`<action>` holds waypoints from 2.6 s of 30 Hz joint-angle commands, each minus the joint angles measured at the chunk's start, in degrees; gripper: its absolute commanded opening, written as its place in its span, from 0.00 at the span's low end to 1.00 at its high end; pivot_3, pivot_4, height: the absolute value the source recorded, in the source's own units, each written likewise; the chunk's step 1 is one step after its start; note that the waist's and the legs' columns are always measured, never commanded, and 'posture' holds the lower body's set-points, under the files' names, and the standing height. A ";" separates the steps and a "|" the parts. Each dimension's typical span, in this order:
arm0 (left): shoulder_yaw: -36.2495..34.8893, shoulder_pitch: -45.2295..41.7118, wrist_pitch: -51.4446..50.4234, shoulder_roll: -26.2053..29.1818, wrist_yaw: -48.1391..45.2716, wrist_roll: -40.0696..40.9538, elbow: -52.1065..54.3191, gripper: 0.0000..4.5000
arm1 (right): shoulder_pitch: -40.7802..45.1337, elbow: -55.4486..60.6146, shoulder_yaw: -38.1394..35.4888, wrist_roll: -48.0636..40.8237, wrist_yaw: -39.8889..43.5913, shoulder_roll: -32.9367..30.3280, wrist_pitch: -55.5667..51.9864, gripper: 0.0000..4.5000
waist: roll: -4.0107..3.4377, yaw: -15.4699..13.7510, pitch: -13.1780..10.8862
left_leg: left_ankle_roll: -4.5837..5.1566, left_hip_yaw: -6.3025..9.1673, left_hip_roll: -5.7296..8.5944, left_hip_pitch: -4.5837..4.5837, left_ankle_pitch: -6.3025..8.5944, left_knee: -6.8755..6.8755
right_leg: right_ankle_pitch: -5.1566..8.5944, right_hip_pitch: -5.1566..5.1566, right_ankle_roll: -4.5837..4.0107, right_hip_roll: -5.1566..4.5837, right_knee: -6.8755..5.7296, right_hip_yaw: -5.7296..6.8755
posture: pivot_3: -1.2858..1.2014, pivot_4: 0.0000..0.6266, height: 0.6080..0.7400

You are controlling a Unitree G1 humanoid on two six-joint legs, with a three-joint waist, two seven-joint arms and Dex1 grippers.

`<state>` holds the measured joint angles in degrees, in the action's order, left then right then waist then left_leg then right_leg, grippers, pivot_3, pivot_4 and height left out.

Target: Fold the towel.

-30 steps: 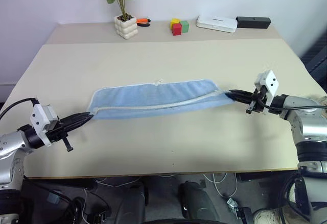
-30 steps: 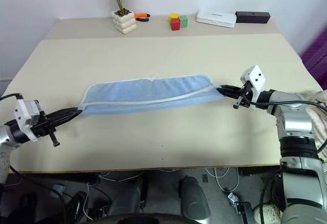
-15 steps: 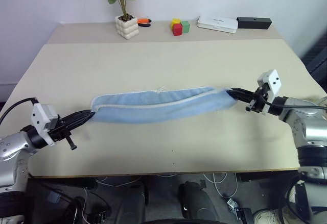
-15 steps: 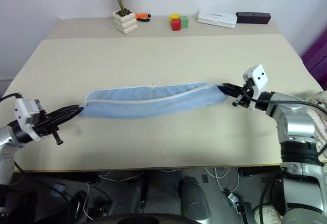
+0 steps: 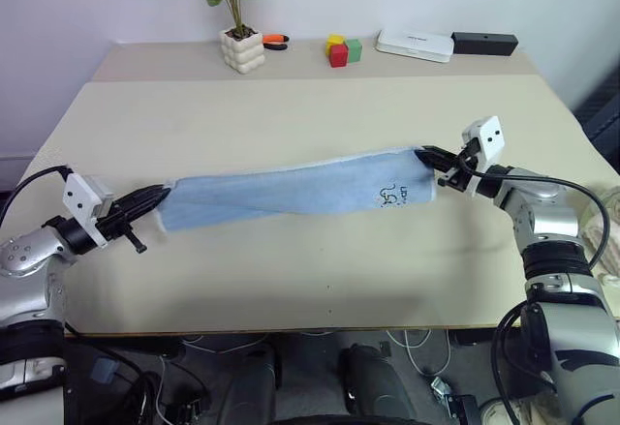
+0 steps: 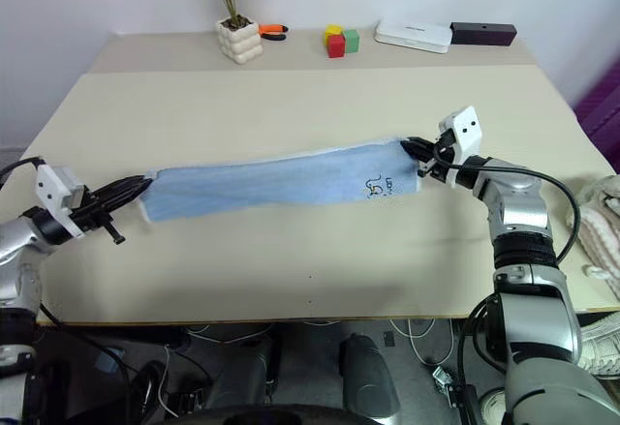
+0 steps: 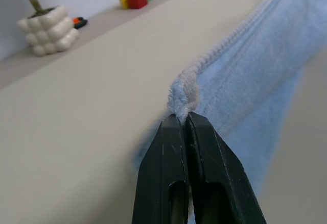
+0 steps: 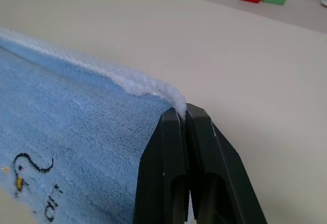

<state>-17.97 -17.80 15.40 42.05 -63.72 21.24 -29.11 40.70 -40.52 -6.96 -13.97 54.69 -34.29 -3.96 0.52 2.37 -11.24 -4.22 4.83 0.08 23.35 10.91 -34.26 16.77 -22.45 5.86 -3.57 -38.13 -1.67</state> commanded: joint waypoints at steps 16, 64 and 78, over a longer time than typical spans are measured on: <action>5.11 -13.84 6.17 -1.82 4.26 -7.84 -21.71 0.00 | 1.23 -4.19 0.87 3.98 -5.02 2.94 6.62 0.01 | 0.00 0.19 0.00 | 0.00 0.00 0.01 0.01 0.00 0.01 | -0.01 -0.03 0.02 0.00 -0.06 0.00 | 0.52 0.24 1.00; -4.29 2.99 -23.79 -3.34 4.65 11.56 16.72 0.99 | -22.70 22.61 3.39 20.39 -7.20 -12.69 37.00 0.98 | 0.03 0.08 0.01 | 0.02 0.00 -0.01 -0.06 0.02 -0.03 | 0.00 0.09 0.02 -0.01 0.00 0.00 | 0.52 0.24 1.00; -3.76 4.42 -25.69 -4.85 5.22 12.19 21.70 1.00 | -13.33 9.36 13.73 42.57 -28.46 -13.81 50.58 0.86 | 0.04 0.12 0.02 | 0.02 0.00 0.00 -0.06 0.01 -0.03 | 0.00 0.09 0.01 -0.02 0.02 -0.01 | 0.52 0.24 1.00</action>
<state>-20.97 -13.67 -10.01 36.78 -58.60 32.52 -9.24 26.48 -30.80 6.44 26.45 28.82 -46.60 44.98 0.57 2.49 -11.22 -4.20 4.84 0.07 23.29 10.92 -34.28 16.78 -22.37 5.86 -3.58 -38.11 -1.68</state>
